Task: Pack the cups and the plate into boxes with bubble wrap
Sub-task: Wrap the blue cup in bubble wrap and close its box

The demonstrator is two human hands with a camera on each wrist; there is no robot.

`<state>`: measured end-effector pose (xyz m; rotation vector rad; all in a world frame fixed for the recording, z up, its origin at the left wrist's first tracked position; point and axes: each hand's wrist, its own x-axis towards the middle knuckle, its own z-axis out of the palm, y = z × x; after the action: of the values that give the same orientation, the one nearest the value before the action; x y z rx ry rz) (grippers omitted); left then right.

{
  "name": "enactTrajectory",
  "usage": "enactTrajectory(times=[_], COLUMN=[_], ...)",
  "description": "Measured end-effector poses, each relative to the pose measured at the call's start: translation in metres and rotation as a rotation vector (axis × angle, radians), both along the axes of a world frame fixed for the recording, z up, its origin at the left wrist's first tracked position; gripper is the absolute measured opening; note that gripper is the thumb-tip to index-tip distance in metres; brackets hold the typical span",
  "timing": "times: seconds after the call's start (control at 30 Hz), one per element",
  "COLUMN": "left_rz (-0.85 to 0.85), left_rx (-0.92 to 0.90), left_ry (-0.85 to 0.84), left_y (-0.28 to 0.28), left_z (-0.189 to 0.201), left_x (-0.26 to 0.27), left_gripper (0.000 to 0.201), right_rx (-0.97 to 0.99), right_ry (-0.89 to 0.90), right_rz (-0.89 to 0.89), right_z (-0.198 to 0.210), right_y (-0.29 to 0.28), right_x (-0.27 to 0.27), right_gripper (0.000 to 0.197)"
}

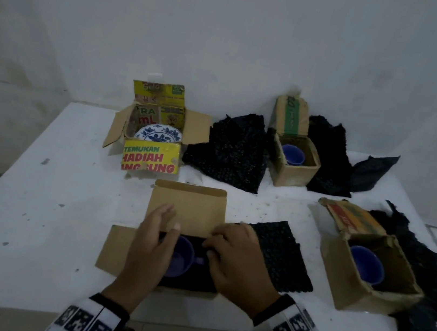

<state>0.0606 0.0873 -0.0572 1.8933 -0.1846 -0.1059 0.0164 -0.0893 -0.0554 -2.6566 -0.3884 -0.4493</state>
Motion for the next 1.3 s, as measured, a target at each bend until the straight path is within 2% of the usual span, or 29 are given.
enactTrajectory(times=[0.17, 0.23, 0.33, 0.4, 0.6, 0.73, 0.83, 1.0, 1.13, 1.2, 1.3], left_rz=[-0.25, -0.367, -0.444, -0.4, -0.078, 0.104, 0.182, 0.256, 0.251, 0.208, 0.132], left_rx=[-0.101, -0.124, -0.022, 0.072, 0.427, 0.465, 0.503, 0.332, 0.182, 0.124, 0.095], left_ry=[-0.074, -0.019, 0.061, 0.104, 0.116, 0.204, 0.261, 0.358, 0.372, 0.326, 0.104], left_y=[-0.084, -0.117, -0.152, -0.167, -0.176, -0.182, -0.19, -0.196, -0.208, -0.216, -0.225], left_z=[0.03, 0.03, 0.007, -0.015, -0.075, -0.089, -0.093, -0.086, -0.068, -0.053, -0.021], left_x=[-0.03, -0.045, -0.059, -0.063, -0.065, -0.065, -0.066, -0.063, -0.065, -0.066, -0.068], left_gripper=[0.033, 0.032, 0.03, 0.029, 0.033, 0.039, 0.049, 0.066, 0.06, 0.056, 0.059], right_rx=[0.081, 0.105, 0.155, 0.188, 0.37, 0.478, 0.557, 0.664, 0.702, 0.657, 0.646], right_ry=[0.084, 0.2, 0.454, 0.554, 0.787, 0.846, 0.878, 0.833, 0.631, 0.497, 0.338], right_rz=[-0.307, -0.423, -0.517, -0.562, -0.64, -0.639, -0.638, -0.591, -0.507, -0.466, -0.417], right_z=[-0.006, -0.018, -0.039, -0.052, -0.082, -0.089, -0.089, -0.083, -0.057, -0.04, -0.015], right_y=[-0.083, -0.112, -0.145, -0.159, -0.175, -0.176, -0.175, -0.181, -0.184, -0.185, -0.187], right_x=[-0.022, -0.028, -0.035, -0.036, -0.031, -0.028, -0.028, -0.037, -0.043, -0.047, -0.053], right_gripper=[0.018, 0.023, 0.031, 0.033, 0.054, 0.059, 0.054, 0.032, 0.012, 0.012, 0.014])
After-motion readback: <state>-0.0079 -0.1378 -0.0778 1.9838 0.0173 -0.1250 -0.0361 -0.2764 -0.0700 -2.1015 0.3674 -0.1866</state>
